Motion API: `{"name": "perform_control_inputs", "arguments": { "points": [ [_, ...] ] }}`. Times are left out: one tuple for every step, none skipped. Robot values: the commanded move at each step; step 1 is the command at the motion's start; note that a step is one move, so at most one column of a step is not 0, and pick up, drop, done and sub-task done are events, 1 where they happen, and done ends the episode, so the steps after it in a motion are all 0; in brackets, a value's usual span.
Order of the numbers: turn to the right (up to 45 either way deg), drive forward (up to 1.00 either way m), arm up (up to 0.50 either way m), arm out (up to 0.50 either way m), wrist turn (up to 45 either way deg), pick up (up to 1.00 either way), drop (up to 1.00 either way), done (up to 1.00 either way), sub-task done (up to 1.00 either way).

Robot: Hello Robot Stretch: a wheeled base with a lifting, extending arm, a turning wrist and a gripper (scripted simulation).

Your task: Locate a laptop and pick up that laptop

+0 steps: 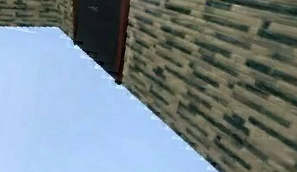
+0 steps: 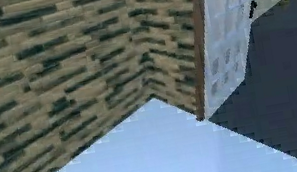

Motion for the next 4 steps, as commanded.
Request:
{"name": "perform_control_inputs", "arguments": {
  "points": [
    [42.0,0.0,0.0,0.0,0.0,0.0,0.0,0.0,0.0],
    [0.0,0.25,0.0,0.0,0.0,0.0,0.0,0.0,0.0],
    [-45.0,0.0,0.0,0.0,0.0,0.0,0.0,0.0,0.0],
    [-39.0,0.0,0.0,0.0,0.0,0.0,0.0,0.0,0.0]
  ]
}}
